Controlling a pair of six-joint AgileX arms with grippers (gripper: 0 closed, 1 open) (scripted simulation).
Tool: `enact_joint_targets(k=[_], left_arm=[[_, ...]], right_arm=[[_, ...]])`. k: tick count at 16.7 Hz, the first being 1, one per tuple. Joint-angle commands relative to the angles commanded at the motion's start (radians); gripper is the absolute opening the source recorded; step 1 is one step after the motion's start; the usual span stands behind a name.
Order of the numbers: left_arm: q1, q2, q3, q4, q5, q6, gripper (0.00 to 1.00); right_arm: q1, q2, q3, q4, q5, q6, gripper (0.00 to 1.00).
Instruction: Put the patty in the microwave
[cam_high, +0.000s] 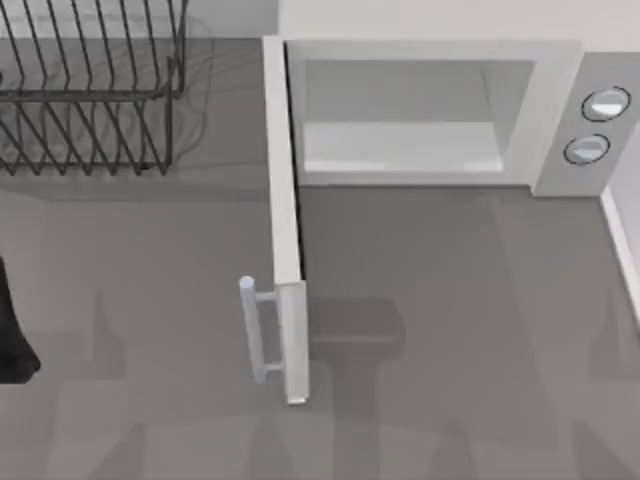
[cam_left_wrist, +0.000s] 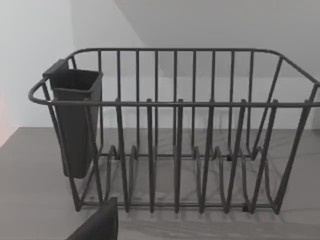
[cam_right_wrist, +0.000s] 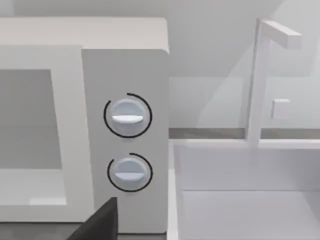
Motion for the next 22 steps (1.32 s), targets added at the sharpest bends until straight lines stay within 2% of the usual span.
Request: enact_joint_targets(k=[4, 7, 17, 22], left_arm=[[0.000, 0.000, 0.000, 0.000, 0.000, 0.000, 1.00], [0.000, 0.000, 0.000, 0.000, 0.000, 0.000, 1.00], [0.000, 0.000, 0.000, 0.000, 0.000, 0.000, 1.00], [0.000, 0.000, 0.000, 0.000, 0.000, 0.000, 1.00]], right_arm=[[0.000, 0.034, 0.027, -0.034, -0.001, -0.023, 1.00], [-0.002, 0.164, 0.116, -0.148, -0.002, -0.101, 1.00], [-0.015, 1.002, 0.540, -0.756, 0.003, -0.496, 1.00], [-0.018, 1.257, 0.699, -0.956, 0.000, -0.632, 1.00]])
